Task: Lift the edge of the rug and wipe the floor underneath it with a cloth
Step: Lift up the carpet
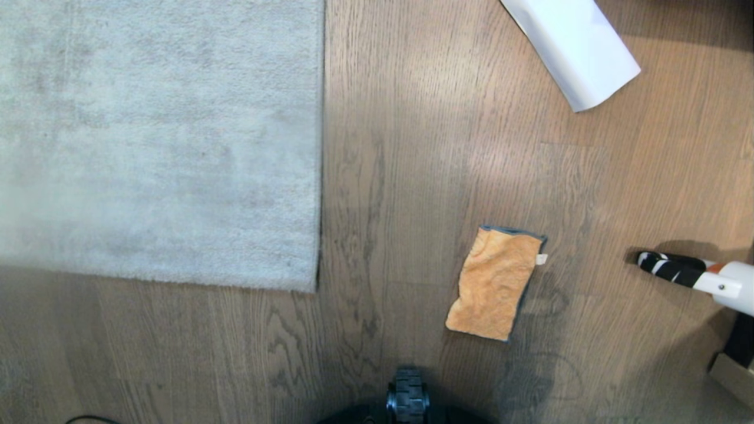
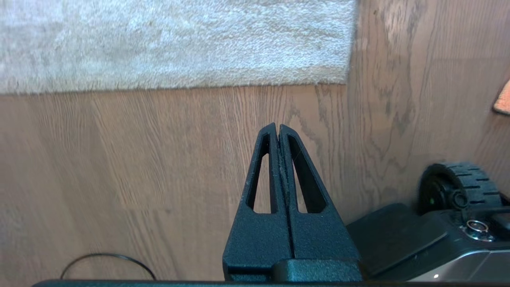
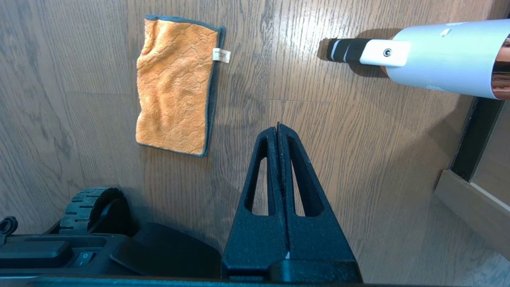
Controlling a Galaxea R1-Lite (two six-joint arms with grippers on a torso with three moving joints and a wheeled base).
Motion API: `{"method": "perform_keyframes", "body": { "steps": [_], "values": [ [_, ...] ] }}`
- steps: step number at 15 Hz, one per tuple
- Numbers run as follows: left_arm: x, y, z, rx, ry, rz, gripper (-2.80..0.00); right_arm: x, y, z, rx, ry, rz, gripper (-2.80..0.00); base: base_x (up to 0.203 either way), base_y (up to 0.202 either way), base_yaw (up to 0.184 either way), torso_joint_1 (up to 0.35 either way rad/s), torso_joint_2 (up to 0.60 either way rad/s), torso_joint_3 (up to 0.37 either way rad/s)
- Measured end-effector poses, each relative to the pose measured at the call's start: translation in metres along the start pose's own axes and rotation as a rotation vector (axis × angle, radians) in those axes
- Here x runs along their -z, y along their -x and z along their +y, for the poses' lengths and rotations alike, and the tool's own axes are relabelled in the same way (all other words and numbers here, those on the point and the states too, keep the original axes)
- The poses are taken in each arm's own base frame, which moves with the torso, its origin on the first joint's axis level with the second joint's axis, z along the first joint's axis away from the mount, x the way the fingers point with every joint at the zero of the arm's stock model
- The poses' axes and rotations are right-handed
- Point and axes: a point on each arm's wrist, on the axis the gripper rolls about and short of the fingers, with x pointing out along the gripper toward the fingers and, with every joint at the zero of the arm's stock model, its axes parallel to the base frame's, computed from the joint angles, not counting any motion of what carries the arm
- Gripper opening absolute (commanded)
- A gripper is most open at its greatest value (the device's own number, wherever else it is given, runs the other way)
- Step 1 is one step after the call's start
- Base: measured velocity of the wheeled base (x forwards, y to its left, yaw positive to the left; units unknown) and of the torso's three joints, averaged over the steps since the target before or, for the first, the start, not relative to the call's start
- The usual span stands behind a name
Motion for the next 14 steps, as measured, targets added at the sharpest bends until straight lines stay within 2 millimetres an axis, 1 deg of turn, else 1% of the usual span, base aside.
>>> {"method": "perform_keyframes", "body": {
  "steps": [5,9,14],
  "values": [
    [-0.013,0.003,0.001,0.014,0.010,-0.058,-2.80,0.000,0.000,0.000,-0.001,0.000,0.000,-2.80,0.000,0.000,0.000,0.000,0.00,0.000],
    [-0.015,0.004,0.001,0.008,0.086,-0.062,-2.80,0.000,0.000,0.000,0.000,0.000,0.000,-2.80,0.000,0.000,0.000,0.000,0.00,0.000],
    [-0.010,0.003,0.001,-0.004,0.097,-0.047,-2.80,0.000,0.000,0.000,0.000,-0.001,0.000,-2.80,0.000,0.000,0.000,0.000,0.00,0.000]
  ]
}}
